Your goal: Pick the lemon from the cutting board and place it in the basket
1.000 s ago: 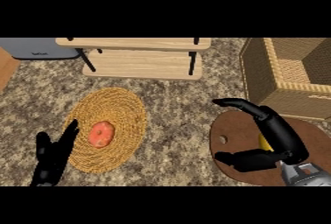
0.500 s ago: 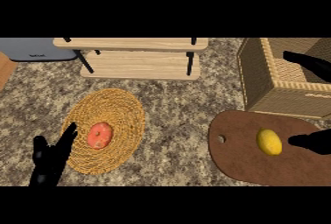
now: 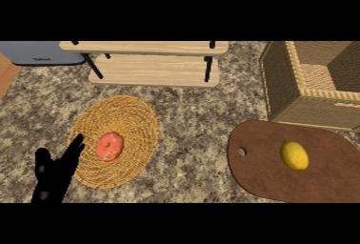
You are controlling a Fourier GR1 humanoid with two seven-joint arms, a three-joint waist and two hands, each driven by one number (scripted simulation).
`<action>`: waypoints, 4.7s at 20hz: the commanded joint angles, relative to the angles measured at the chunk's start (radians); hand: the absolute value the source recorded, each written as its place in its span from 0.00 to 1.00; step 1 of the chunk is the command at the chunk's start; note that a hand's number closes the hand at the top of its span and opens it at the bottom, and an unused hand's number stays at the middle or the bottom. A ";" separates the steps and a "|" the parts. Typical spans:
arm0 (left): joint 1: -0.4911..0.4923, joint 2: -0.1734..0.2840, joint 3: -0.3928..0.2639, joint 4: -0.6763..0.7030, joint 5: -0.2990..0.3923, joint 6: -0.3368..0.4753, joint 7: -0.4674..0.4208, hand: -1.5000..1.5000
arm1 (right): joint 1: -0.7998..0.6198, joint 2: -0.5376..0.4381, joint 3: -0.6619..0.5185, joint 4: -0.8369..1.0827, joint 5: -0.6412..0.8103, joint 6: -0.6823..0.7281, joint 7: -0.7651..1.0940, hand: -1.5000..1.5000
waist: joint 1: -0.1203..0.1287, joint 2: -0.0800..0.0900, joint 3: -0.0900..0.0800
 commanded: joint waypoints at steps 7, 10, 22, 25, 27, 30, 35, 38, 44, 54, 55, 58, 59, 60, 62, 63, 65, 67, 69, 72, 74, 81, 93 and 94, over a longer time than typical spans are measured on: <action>-0.008 -0.035 0.002 0.067 -0.021 -0.029 0.017 0.50 | 0.120 -0.042 -0.144 -0.012 -0.022 0.222 -0.025 0.00 | 0.001 0.008 -0.004; 0.056 -0.051 -0.016 0.000 -0.047 -0.001 0.022 0.50 | 0.112 -0.001 -0.109 -0.051 -0.046 0.202 0.023 0.00 | 0.012 0.008 -0.004; 0.071 -0.080 -0.014 -0.026 -0.076 -0.023 0.046 0.50 | 0.174 0.287 -0.010 -0.031 0.294 0.095 -0.107 0.00 | 0.025 0.011 -0.003; -0.010 -0.084 0.027 0.065 -0.061 -0.050 0.034 0.50 | 0.222 0.333 0.021 -0.057 0.369 0.072 -0.111 0.00 | 0.014 0.011 -0.003; -0.017 -0.043 0.076 0.054 -0.026 -0.086 0.043 0.50 | 0.245 0.340 0.061 -0.034 0.472 0.049 -0.166 0.00 | 0.016 0.011 -0.003; -0.039 -0.087 0.039 0.092 -0.088 -0.047 0.038 0.50 | 0.208 0.324 0.062 0.042 0.513 0.073 -0.213 0.00 | 0.017 0.012 -0.003; 0.039 -0.083 0.056 0.045 -0.071 -0.093 0.007 0.50 | 0.278 0.384 0.095 0.063 0.630 0.005 -0.297 0.00 | 0.017 0.010 -0.003; 0.053 -0.105 0.046 0.026 -0.097 -0.066 0.017 0.50 | 0.261 0.438 0.129 0.074 0.671 -0.020 -0.291 0.00 | 0.018 0.010 -0.004; -0.023 -0.090 0.084 0.061 -0.093 -0.095 0.082 0.50 | 0.227 0.470 0.118 0.169 0.754 -0.064 -0.365 0.00 | 0.017 0.011 -0.004; 0.040 -0.103 0.096 -0.075 -0.126 -0.109 0.134 0.50 | 0.287 0.569 0.151 0.221 0.905 -0.149 -0.469 0.00 | 0.017 0.009 -0.004; 0.015 -0.135 0.089 -0.029 -0.140 -0.087 0.119 0.50 | 0.322 0.598 0.176 0.209 0.927 -0.174 -0.459 0.00 | 0.015 0.009 -0.004; -0.009 -0.125 0.118 0.052 -0.140 -0.121 0.052 0.50 | 0.266 0.597 0.160 0.165 0.910 -0.082 -0.401 0.00 | 0.013 0.009 -0.004; -0.037 -0.128 0.119 0.023 -0.123 -0.116 0.124 0.50 | 0.242 0.604 0.204 0.329 0.994 -0.189 -0.484 0.00 | 0.019 0.011 -0.004; 0.031 -0.115 0.124 -0.018 -0.126 -0.131 0.080 0.50 | 0.237 0.606 0.212 0.316 1.006 -0.157 -0.458 0.00 | 0.021 0.010 -0.004; 0.034 -0.141 0.112 0.039 -0.148 -0.115 0.055 0.50 | 0.242 0.593 0.222 0.350 1.025 -0.144 -0.461 0.00 | 0.019 0.011 -0.004; 0.002 -0.109 0.155 0.023 -0.110 -0.155 0.077 0.50 | 0.251 0.608 0.218 0.413 1.047 -0.199 -0.517 0.00 | 0.019 0.011 -0.004; 0.080 -0.144 0.119 -0.013 -0.138 -0.137 0.037 0.50 | 0.193 0.612 0.218 0.419 1.054 -0.145 -0.477 0.00 | 0.024 0.010 -0.004; 0.037 -0.131 0.135 -0.040 -0.153 -0.130 0.104 0.50 | 0.255 0.605 0.195 0.391 1.071 -0.165 -0.507 0.00 | 0.017 0.010 -0.004; 0.015 -0.192 0.099 0.025 -0.195 -0.087 0.076 0.50 | 0.262 0.621 0.192 0.373 1.064 -0.159 -0.506 0.00 | 0.014 0.010 -0.004; 0.080 -0.145 0.139 -0.022 -0.166 -0.157 0.039 0.50 | 0.274 0.628 0.181 0.437 1.098 -0.228 -0.570 0.00 | 0.018 0.010 -0.004; 0.017 -0.147 0.169 0.059 -0.155 -0.171 0.019 0.50 | 0.272 0.664 0.197 0.386 1.109 -0.194 -0.521 0.00 | 0.015 0.010 -0.004; -0.006 -0.152 0.171 0.034 -0.171 -0.184 0.078 0.50 | 0.225 0.693 0.182 0.503 1.164 -0.252 -0.566 0.00 | 0.017 0.010 -0.004; -0.026 -0.190 0.177 0.032 -0.196 -0.173 0.093 0.50 | 0.249 0.705 0.230 0.476 1.290 -0.369 -0.654 1.00 | 0.014 0.009 -0.004; -0.035 -0.191 0.180 0.057 -0.209 -0.155 0.075 0.50 | 0.285 0.766 0.266 0.400 1.312 -0.334 -0.523 1.00 | 0.009 0.009 -0.004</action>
